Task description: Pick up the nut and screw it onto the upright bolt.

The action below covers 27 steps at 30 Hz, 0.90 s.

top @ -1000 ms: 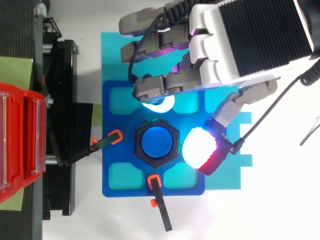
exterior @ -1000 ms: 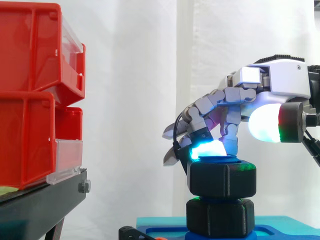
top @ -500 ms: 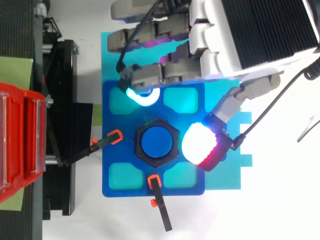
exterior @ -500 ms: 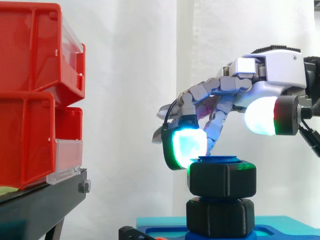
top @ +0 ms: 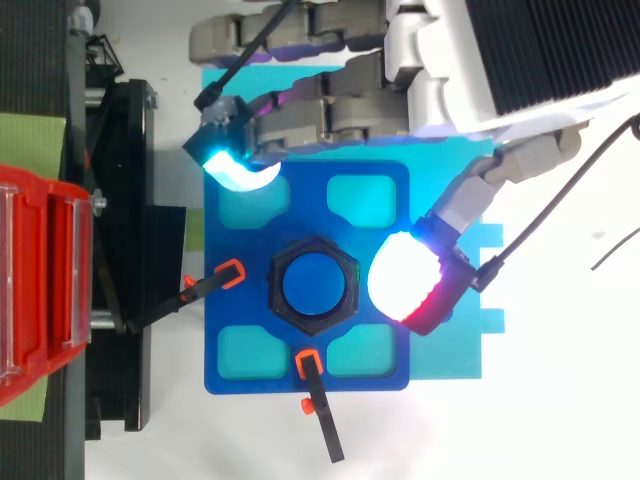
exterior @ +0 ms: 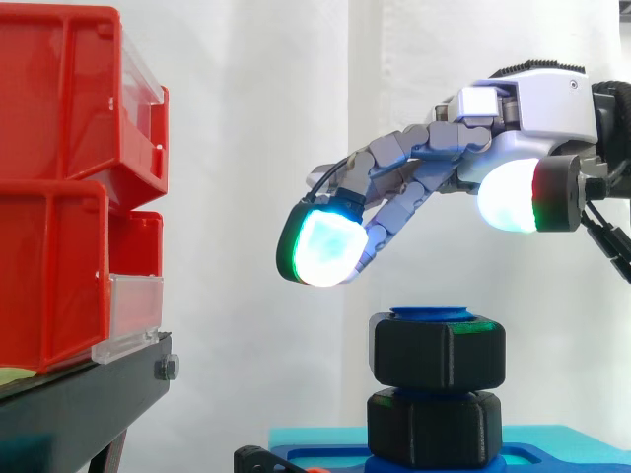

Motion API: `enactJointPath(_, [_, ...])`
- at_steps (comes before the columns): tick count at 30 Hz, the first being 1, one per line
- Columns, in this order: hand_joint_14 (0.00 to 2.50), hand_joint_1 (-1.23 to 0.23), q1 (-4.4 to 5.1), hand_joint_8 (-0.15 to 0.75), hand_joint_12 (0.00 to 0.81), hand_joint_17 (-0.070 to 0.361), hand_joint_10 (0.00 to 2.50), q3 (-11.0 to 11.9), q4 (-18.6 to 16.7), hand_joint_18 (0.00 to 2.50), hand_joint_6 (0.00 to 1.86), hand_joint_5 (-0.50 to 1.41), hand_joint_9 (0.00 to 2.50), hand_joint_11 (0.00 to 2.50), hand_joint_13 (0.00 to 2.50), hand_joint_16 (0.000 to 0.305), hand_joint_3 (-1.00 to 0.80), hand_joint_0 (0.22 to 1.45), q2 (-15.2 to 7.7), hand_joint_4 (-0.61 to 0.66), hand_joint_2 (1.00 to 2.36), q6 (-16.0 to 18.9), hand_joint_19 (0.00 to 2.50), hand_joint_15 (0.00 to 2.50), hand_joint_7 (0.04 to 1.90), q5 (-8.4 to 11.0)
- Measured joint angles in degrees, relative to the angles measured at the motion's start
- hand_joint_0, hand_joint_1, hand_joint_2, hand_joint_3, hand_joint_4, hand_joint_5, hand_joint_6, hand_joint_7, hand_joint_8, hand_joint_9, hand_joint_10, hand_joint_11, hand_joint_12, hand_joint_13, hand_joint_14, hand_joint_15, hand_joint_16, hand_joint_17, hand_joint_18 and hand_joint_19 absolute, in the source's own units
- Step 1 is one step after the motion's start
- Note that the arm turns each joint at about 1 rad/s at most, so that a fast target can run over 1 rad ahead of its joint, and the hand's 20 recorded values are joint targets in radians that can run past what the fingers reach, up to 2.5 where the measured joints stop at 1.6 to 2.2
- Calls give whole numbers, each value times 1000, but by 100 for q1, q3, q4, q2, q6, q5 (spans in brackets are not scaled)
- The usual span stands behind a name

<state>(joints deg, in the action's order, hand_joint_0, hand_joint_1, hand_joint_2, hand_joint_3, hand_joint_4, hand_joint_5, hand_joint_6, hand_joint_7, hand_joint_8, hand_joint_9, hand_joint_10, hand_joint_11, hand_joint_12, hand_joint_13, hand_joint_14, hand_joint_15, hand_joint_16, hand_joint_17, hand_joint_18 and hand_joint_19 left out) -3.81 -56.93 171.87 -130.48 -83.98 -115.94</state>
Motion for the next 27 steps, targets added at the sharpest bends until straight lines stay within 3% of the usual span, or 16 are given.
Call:
enactJointPath(5, [0, -138, 97, 245, 398, 146, 0, -67, -44, 0, 501, -192, 315, 0, 0, 65, -500, 393, -2, 141, 1000, -8, 0, 0, 597, 57])
enactJointPath(13, [0, -98, 277, 238, 391, 150, 0, -436, -416, 0, 501, -196, 236, 0, 0, 67, -500, 392, -3, 136, 1000, 128, 0, 0, 595, 203])
enactJointPath(19, [0, -95, 347, 244, 392, 152, 0, -511, -579, 0, 501, -187, 247, 0, 0, 68, -500, 392, -3, 146, 1000, 205, 0, 0, 618, 227])
enactJointPath(27, [0, -80, 372, 262, 399, 151, 0, -519, -533, 0, 503, -157, 300, 0, 0, 67, -500, 397, -3, 180, 1000, 201, 0, 0, 753, 229])
